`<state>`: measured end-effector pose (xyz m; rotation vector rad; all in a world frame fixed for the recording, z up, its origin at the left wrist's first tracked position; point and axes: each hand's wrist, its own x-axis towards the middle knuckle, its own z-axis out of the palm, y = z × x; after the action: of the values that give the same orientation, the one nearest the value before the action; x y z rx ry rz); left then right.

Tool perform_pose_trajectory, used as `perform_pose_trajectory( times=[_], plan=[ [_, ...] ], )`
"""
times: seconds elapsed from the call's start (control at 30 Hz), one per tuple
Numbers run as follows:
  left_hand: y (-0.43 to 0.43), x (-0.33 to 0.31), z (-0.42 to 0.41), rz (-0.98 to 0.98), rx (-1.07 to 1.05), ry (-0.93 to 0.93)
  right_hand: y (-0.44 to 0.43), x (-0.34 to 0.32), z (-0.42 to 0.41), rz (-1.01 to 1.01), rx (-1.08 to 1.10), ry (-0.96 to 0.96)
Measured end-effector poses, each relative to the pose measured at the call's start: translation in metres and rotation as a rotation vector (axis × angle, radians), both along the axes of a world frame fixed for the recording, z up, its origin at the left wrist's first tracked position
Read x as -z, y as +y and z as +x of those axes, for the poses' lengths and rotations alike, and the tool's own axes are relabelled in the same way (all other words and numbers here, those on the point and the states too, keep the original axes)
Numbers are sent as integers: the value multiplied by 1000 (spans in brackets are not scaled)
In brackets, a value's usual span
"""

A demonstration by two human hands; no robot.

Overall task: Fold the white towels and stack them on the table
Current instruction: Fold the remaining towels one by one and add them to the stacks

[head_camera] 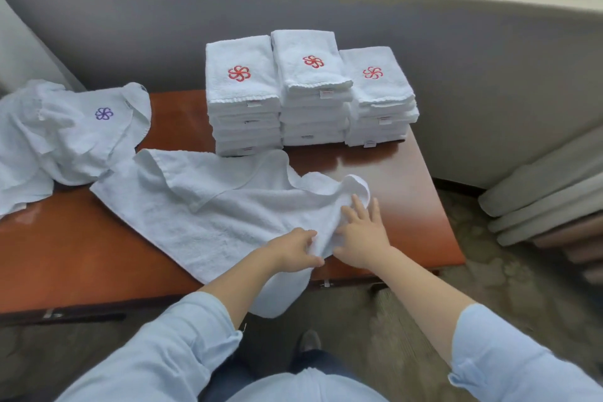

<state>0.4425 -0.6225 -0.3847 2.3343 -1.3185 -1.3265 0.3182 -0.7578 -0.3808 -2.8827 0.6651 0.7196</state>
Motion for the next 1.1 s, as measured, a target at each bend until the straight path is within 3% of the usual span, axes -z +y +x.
perform_pose_trajectory(
  times=[0.13, 0.43, 0.6, 0.67, 0.83, 1.1],
  plan=[
    [-7, 10, -14, -22, -11, -282, 12, 11, -23, 97, -22, 17],
    [-19, 14, 14, -35, -262, -327, -28, 5, -30, 5, -36, 152],
    [-29, 13, 6, 5, -78, -222, -68, -6, -43, -258, 7, 360],
    [-34, 14, 0, 25, 31, -221, -71, -7, -48, -318, 57, 350],
    [-36, 11, 0, 10, 104, -130, -34, -4, -31, -76, 131, 53],
    [15, 4, 41, -106, -254, -212, 19, -7, 36, 338, 103, -96]
  ],
)
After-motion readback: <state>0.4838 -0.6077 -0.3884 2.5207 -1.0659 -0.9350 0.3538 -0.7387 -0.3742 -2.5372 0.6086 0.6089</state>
